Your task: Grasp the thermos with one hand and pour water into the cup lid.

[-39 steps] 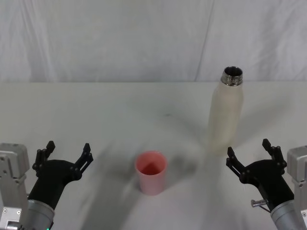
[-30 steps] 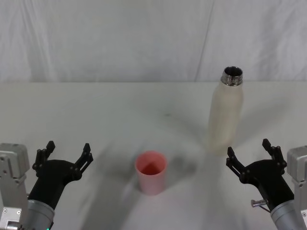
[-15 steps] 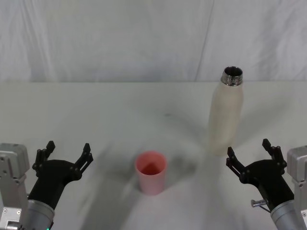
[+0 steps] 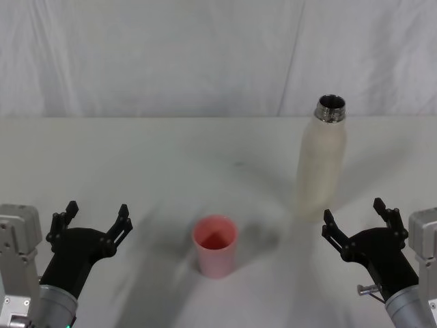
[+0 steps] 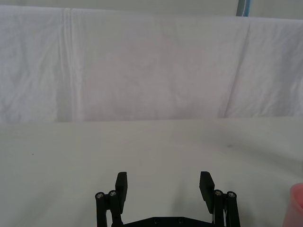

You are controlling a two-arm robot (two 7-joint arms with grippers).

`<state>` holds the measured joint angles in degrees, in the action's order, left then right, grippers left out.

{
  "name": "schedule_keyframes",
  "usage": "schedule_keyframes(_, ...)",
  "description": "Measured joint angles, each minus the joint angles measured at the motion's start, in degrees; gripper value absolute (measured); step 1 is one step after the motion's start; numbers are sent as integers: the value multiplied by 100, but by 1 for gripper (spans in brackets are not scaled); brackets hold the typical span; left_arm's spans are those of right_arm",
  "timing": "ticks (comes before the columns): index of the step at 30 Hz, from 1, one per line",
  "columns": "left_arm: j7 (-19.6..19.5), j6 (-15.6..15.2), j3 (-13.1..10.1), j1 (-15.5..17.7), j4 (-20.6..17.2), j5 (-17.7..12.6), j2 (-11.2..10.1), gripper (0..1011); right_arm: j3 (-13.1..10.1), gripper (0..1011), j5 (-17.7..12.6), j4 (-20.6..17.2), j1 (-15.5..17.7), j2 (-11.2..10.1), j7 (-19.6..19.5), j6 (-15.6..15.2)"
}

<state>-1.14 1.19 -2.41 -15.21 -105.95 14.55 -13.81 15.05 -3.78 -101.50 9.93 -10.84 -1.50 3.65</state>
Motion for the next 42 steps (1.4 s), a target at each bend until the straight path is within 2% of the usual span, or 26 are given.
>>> schedule_keyframes(42, 0, 0, 0, 0, 0, 0, 0, 1001, 0, 1001, 0, 0, 0, 0, 0, 0)
